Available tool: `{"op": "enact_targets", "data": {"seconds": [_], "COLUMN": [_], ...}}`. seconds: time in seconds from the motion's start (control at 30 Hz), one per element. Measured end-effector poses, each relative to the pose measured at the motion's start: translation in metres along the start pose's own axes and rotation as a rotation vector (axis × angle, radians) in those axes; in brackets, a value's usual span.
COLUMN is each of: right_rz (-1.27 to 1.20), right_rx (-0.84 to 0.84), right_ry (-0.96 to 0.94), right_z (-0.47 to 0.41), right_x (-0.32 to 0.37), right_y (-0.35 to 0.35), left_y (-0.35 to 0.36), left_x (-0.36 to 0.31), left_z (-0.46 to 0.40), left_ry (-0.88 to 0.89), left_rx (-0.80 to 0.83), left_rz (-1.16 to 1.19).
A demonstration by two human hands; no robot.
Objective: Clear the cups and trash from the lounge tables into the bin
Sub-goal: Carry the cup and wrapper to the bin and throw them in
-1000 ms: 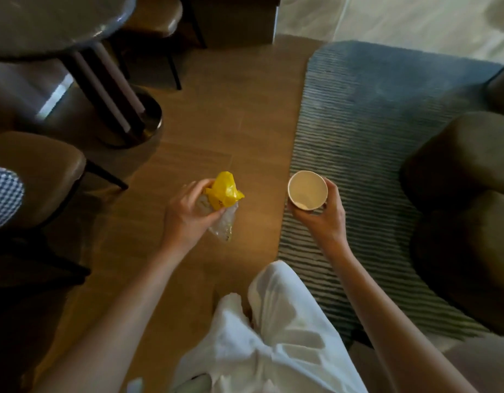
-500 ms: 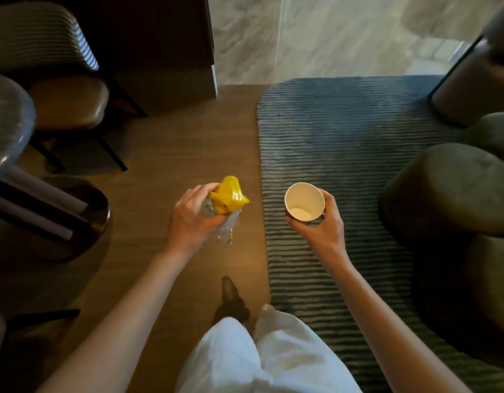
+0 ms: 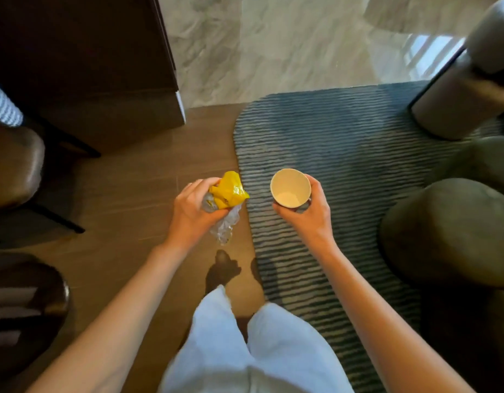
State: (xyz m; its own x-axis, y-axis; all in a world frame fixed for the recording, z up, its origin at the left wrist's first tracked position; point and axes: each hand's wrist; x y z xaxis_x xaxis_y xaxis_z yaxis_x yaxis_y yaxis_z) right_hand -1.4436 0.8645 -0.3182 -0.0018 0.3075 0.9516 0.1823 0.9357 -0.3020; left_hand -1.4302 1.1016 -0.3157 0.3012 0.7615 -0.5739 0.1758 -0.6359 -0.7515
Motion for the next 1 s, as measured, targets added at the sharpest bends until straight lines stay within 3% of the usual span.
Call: {"op": "enact_targets", "data": {"seconds": [0.23, 0.47, 0.63, 1.0], "right_rz": [0.028, -0.1, -0.042, -0.065], "right_rx": [-0.143, -0.21, -0.239, -0.35], "right_ry": [0.065, 0.102, -0.005, 0.078], "right_z": [-0.137, -0.329, -0.466, -0.737], "right_x": [-0.02, -0.048, -0.045, -0.077], "right_y": [0.001, -0.007, -0.016, -0.04], "left_y": [0.054, 0.131, 0.165, 0.275], "left_x": [0.04, 0.056, 0.059, 0.075], "left_z": [-0.17, -0.361, -0.487, -0.762], "left_ry": [0.073, 0.114, 0.098, 0.112], "left_rx": [0.126, 0.199, 0.188, 0.224], "left_rz": [0.04, 0.049, 0.074, 0.093]}}
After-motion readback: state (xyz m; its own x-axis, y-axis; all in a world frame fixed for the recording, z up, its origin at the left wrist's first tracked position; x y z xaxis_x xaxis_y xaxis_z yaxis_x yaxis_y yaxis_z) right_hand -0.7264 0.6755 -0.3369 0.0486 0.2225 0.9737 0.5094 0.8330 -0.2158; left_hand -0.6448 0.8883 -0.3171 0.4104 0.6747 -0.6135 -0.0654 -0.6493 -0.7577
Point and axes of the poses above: each hand's wrist, its own z-axis away from the middle knuckle, its own y-axis out of the palm, x = y × z, and after that the axes turned 8 degrees about -z, right-handed
